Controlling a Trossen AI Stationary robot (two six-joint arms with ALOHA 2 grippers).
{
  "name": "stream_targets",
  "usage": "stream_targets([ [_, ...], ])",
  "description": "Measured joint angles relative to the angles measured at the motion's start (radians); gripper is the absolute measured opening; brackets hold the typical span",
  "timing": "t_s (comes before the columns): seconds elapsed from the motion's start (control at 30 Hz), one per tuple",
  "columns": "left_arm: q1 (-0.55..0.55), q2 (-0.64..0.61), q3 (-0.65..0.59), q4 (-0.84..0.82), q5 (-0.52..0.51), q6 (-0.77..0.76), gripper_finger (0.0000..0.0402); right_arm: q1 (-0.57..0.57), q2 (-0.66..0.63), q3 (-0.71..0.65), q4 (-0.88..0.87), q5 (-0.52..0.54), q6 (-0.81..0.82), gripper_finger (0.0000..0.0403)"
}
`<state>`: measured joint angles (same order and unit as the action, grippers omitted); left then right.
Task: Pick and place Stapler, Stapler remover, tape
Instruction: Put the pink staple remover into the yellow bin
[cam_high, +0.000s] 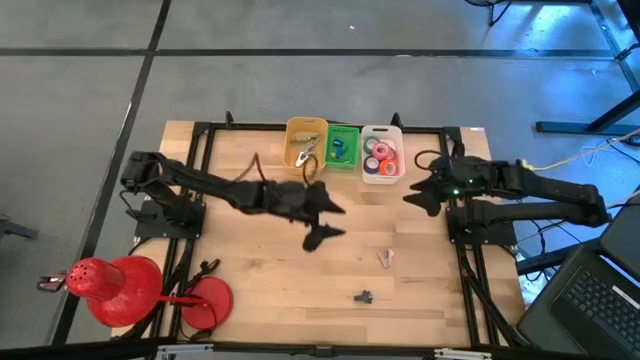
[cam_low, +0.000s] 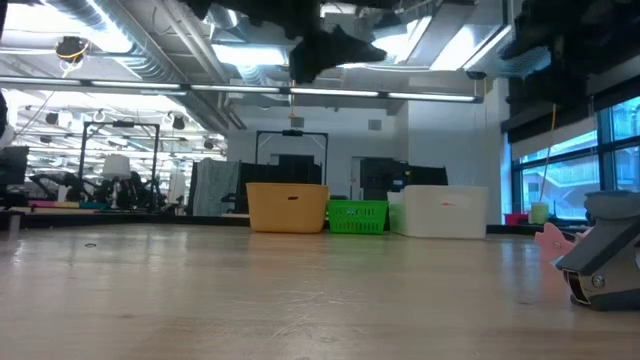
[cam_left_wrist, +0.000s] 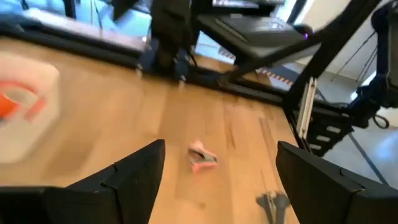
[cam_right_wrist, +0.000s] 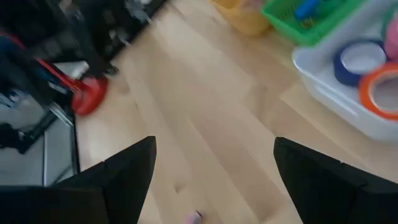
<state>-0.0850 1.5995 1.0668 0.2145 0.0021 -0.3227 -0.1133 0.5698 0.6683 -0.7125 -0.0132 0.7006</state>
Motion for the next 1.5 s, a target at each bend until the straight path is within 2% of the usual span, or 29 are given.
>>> stream_targets([
  [0.2,-0.086,0.159,0.0,0.12,-0.031,-0.107,0.0294,0.014,0.047,-0.004,0.123,0.021,-0.02,0.0328],
  [0.37,-0.132,0.269,0.0,0.238,-0.027,-0.198,0.0294,0.046,0.099,-0.004,0.039,-0.061,0.096,0.0328],
  [0.43,-0.145,0.286,-0.001,0.255,-0.029,-0.219,0.0294,0.106,0.112,-0.004,0.0,-0.041,0.163,0.0328],
  [0.7,-0.156,0.288,-0.001,0.254,-0.035,-0.22,0.0294,0.387,0.164,-0.004,-0.052,0.264,0.421,0.0311],
  [0.77,-0.155,0.29,-0.001,0.25,-0.036,-0.196,0.0294,0.436,0.188,-0.004,-0.069,0.308,0.48,0.0305],
  [0.97,-0.133,0.296,-0.001,0.242,-0.038,-0.207,0.0294,0.562,0.303,-0.004,-0.145,0.317,0.701,0.0291],
  [1.07,-0.122,0.296,-0.002,0.253,-0.048,-0.215,0.0294,0.626,0.379,-0.004,-0.127,0.32,0.818,0.0285],
  [1.27,-0.108,0.296,-0.002,0.308,-0.053,-0.217,0.0294,0.714,0.534,-0.004,-0.026,0.319,0.957,0.0271],
  [1.5,-0.101,0.296,-0.002,0.314,-0.046,-0.221,0.0294,0.762,0.677,-0.004,0.092,0.312,1.058,0.0249],
])
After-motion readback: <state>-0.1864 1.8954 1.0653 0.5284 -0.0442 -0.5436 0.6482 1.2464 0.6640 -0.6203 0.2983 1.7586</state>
